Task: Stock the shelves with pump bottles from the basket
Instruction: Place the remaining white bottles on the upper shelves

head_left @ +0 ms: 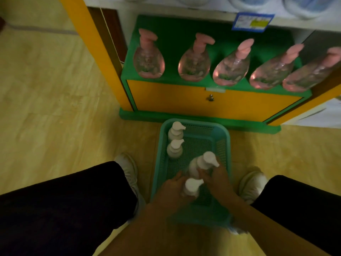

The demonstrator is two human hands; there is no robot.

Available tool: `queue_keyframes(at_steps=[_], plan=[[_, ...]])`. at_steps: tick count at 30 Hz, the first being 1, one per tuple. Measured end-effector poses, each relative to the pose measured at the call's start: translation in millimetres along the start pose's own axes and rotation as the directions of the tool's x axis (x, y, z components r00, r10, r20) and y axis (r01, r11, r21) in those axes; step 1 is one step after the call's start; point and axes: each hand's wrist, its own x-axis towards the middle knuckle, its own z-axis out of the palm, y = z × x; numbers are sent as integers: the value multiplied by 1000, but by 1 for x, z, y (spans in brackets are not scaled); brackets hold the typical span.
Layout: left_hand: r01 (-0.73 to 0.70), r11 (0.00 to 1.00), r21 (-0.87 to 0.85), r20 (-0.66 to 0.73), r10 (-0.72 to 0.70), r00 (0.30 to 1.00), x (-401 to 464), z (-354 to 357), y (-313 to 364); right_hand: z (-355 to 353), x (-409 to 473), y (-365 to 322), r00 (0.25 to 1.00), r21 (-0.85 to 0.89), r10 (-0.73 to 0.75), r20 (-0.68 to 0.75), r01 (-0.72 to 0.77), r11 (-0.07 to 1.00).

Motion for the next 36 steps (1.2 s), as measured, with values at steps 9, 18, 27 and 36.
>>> queue_keyframes(at_steps=[9,18,27,36], plan=[[-157,955,-250,-251,92,964,-6,-89,95,-79,-10,-113,957,98,-249,-147,264,960],[-287,854,-435,-335,142,931,-22,-179,225,-140,-43,-250,949,533,-295,-109,306,789],[-58,629,-775,-124,-62,990,7,-183,258,-140,-28,-264,974,699,-170,148,19,715],[-3,467,-884,-21,-34,999,21,-183,264,-163,-30,-262,959,660,-107,261,-96,745]])
